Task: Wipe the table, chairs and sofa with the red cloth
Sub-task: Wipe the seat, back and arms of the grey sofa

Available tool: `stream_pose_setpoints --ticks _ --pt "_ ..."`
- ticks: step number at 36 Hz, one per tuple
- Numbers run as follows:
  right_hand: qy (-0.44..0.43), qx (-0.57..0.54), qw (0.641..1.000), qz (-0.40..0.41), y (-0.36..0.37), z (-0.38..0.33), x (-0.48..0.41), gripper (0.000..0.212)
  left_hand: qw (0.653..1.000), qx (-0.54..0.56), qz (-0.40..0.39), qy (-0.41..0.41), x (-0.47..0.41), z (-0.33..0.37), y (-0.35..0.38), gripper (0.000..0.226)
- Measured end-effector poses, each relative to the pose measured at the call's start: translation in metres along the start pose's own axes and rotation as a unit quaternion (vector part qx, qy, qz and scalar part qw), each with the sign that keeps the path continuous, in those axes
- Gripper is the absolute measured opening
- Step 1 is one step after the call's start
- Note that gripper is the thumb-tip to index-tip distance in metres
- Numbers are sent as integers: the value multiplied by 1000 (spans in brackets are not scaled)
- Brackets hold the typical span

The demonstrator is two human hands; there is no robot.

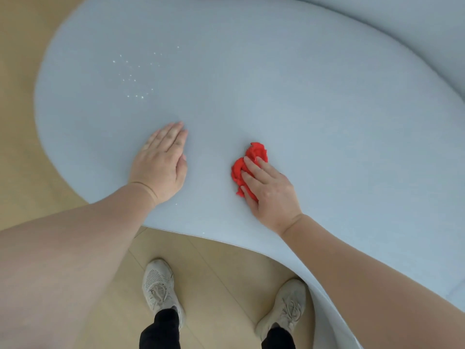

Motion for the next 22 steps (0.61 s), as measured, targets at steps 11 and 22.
stream_pose_setpoints --ticks 11,22 --pt "-102 17 994 -29 9 -35 19 29 1000 -1 4 -9 -3 -18 1 59" --pt "-75 27 997 -14 23 -33 -27 31 999 -28 7 32 -48 -32 -8 58"
Point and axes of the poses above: each hand's wrist, its own x-axis away from the middle knuckle, its own y-axis out of the palm, z = x × y, the point moved 3 cm from there along -x, towards the middle knuckle, and after that the axes turned 13 degrees about -y, right-handed, at the moved point
